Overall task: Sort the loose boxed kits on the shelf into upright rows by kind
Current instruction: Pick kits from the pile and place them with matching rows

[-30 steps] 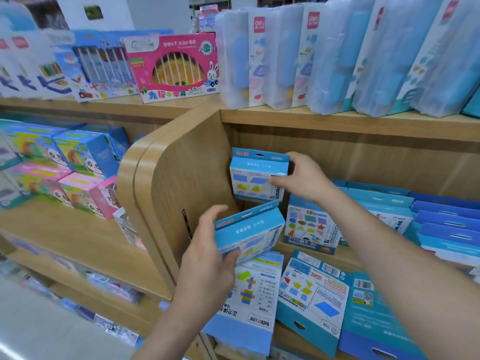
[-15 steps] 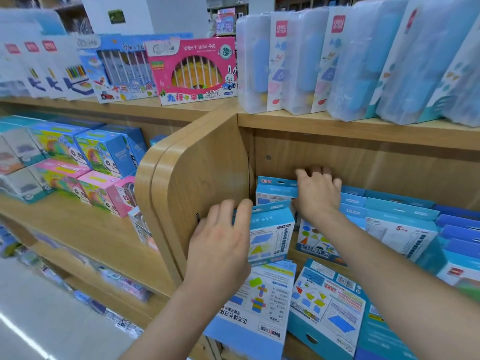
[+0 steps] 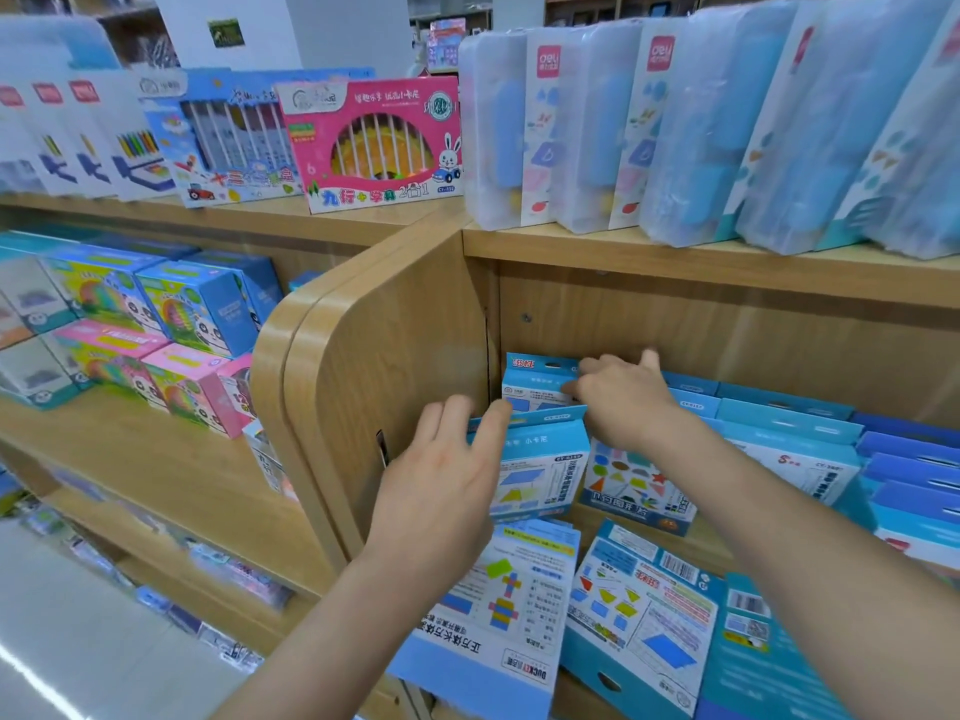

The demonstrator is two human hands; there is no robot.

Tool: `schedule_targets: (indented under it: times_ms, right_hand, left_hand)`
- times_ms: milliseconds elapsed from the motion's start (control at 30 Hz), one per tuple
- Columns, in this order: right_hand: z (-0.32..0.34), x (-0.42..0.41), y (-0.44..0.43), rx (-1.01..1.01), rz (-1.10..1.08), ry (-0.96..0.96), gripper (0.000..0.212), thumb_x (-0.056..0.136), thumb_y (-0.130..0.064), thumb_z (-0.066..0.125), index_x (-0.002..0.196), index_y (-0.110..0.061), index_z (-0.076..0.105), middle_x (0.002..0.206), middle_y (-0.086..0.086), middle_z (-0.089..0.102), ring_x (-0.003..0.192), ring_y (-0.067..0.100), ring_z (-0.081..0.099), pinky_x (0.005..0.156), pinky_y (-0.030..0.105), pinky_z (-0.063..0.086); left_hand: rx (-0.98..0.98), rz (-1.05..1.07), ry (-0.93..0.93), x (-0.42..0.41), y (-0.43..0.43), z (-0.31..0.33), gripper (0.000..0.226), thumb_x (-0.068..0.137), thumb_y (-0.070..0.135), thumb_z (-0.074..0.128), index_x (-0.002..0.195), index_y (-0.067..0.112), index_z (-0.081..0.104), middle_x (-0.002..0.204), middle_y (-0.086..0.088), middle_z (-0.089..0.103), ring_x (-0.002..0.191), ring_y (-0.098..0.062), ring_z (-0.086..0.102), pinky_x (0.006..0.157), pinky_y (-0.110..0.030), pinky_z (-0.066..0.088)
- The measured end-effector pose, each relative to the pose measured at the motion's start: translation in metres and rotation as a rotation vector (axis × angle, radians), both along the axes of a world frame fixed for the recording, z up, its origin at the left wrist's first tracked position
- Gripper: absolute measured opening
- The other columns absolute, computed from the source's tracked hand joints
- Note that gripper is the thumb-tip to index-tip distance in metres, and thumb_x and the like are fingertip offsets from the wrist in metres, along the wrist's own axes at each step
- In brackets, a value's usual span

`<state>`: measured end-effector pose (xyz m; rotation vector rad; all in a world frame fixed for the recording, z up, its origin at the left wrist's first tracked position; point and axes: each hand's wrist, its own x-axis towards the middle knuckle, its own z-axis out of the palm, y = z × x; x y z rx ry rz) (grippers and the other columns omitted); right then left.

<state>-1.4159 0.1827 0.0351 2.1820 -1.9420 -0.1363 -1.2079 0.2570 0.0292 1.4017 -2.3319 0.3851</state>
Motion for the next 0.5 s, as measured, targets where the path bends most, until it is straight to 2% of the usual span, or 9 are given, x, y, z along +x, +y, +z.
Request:
schedule_targets:
  times_ms: [67, 133, 200, 267, 333, 400, 500]
  right_hand:
    - [0.0, -0.004, 0.003, 0.008, 0.014, -0.063, 0.04, 0.089, -0.019, 0.053, 0.127, -0.032, 0.052, 0.114, -0.002, 0.05, 0.114, 0.02, 0.042, 0.09, 0.048, 0.027]
    - [0.0, -0.01, 0.007, -0.051, 0.001, -0.179, 0.048, 0.092, -0.017, 0.049, 0.137, -0.033, 0.043, 0.124, -0.004, 0.049, 0.119, 0.019, 0.04, 0.091, 0.048, 0.028]
    - [0.002, -0.019, 0.014, -0.151, -0.014, -0.294, 0.045, 0.096, -0.019, 0.042, 0.139, -0.034, 0.041, 0.132, -0.008, 0.048, 0.121, 0.018, 0.04, 0.089, 0.045, 0.029]
    - [0.005, -0.029, 0.023, -0.192, -0.024, -0.386, 0.04, 0.099, -0.026, 0.036, 0.137, -0.035, 0.043, 0.134, -0.01, 0.047, 0.122, 0.017, 0.04, 0.086, 0.041, 0.028]
    - [0.01, -0.036, 0.033, -0.201, -0.033, -0.452, 0.038, 0.1, -0.029, 0.036, 0.136, -0.035, 0.045, 0.136, -0.011, 0.046, 0.125, 0.016, 0.04, 0.09, 0.041, 0.028]
    - [0.013, -0.04, 0.042, -0.216, -0.035, -0.484, 0.038, 0.099, -0.027, 0.039, 0.136, -0.035, 0.045, 0.138, -0.011, 0.045, 0.127, 0.015, 0.038, 0.094, 0.042, 0.029]
    - [0.012, -0.042, 0.052, -0.215, -0.032, -0.506, 0.042, 0.097, -0.026, 0.044, 0.138, -0.036, 0.043, 0.14, -0.012, 0.041, 0.129, 0.014, 0.035, 0.098, 0.044, 0.029]
  left_hand:
    - [0.039, -0.016, 0.003, -0.003, -0.002, 0.0, 0.078, 0.058, 0.016, 0.083, 0.122, 0.022, 0.039, 0.104, 0.0, 0.046, 0.092, -0.016, 0.042, 0.042, -0.023, 0.04]
    - [0.05, -0.029, 0.002, -0.006, -0.005, 0.003, 0.071, 0.053, 0.008, 0.083, 0.112, 0.02, 0.046, 0.099, -0.001, 0.046, 0.088, -0.018, 0.045, 0.039, -0.025, 0.042]
    - [0.048, -0.022, -0.009, -0.008, -0.008, 0.011, 0.063, 0.053, 0.006, 0.08, 0.107, 0.019, 0.05, 0.098, 0.0, 0.046, 0.088, -0.019, 0.046, 0.039, -0.026, 0.04]
    - [0.04, 0.001, -0.009, -0.013, -0.011, 0.022, 0.056, 0.064, 0.008, 0.075, 0.111, 0.019, 0.047, 0.102, 0.0, 0.043, 0.094, -0.019, 0.043, 0.045, -0.027, 0.037]
    - [0.018, 0.036, -0.011, -0.021, -0.015, 0.032, 0.052, 0.074, 0.013, 0.07, 0.116, 0.019, 0.042, 0.107, -0.001, 0.04, 0.099, -0.019, 0.041, 0.052, -0.027, 0.033]
    - [0.017, 0.056, -0.032, -0.032, -0.023, 0.035, 0.052, 0.077, 0.016, 0.069, 0.118, 0.019, 0.038, 0.111, -0.002, 0.039, 0.102, -0.019, 0.042, 0.056, -0.027, 0.032]
    - [0.117, 0.059, -0.017, -0.046, -0.04, 0.025, 0.055, 0.076, 0.013, 0.069, 0.121, 0.016, 0.037, 0.114, -0.005, 0.04, 0.104, -0.022, 0.045, 0.06, -0.029, 0.038]
